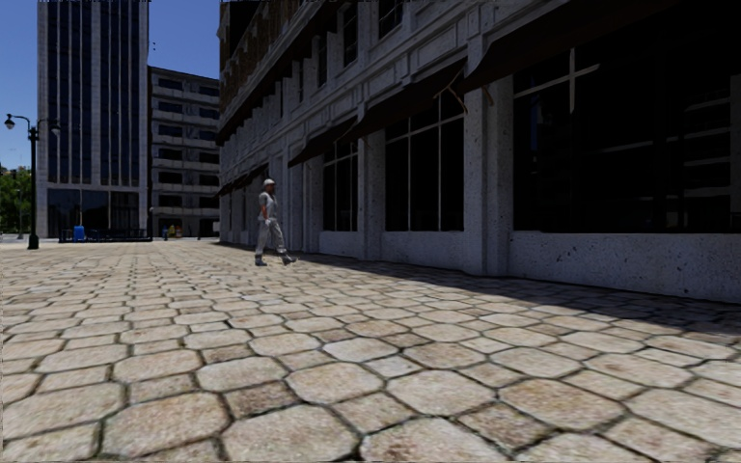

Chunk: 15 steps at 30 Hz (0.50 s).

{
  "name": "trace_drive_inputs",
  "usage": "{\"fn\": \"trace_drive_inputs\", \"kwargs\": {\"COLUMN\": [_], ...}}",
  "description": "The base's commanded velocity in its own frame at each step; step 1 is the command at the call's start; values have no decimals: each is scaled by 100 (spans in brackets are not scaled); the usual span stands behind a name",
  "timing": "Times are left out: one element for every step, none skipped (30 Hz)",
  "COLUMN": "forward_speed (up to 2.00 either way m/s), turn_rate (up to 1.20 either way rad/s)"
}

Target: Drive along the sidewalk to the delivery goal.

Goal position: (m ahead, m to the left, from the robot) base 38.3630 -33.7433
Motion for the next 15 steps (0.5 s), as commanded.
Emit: {"fn": "trace_drive_inputs", "kwargs": {"forward_speed": [98,98,98,98,98,98,98,98,98,98,98,98,98,99,99], "turn_rate": [-89,-89,-89,-89,-89,-89,-89,-89,-89,-89,-89,-89,-89,-89,-89]}}
